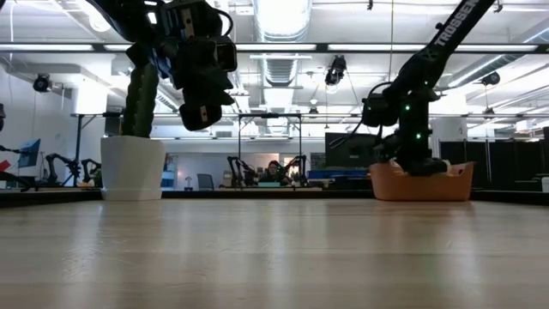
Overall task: Roll microfiber towels into tight, uniform cylinder then place into a basket
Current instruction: Put the yellow towel into the orange bin
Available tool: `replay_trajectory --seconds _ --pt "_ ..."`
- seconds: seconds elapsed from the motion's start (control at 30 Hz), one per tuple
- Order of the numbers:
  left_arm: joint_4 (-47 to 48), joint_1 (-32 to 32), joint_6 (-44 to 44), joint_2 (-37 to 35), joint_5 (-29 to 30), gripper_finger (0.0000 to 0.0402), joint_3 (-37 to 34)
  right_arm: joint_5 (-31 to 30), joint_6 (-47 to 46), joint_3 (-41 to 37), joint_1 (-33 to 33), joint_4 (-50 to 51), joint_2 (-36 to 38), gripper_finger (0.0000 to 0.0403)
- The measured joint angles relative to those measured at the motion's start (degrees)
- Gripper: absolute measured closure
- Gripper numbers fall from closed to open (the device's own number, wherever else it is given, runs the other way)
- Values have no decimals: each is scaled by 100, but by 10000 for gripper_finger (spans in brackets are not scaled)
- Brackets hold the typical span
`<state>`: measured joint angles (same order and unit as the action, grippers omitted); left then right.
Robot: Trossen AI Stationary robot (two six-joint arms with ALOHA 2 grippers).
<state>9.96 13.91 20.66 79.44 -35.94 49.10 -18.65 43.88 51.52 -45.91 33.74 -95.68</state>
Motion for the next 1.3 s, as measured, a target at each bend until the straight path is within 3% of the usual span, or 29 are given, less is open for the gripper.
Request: replay_trajectory --seconds 0.33,0.57,0.93,1.13,1.3 --pt "-2 0 -11 2 0 320 0 -68 -167 537 0 497 0 223" --pt "-2 0 -11 2 0 320 0 -66 -98 346 -22 348 -13 218" --pt "0 -2 -60 0 -195 320 0 70 -1159 650 -24 648 -3 218" --pt "-2 0 -143 0 -197 320 0 114 -963 703 -24 636 0 223" --pt "0 0 -144 -2 -197 320 0 455 -938 579 -39 645 -2 195"
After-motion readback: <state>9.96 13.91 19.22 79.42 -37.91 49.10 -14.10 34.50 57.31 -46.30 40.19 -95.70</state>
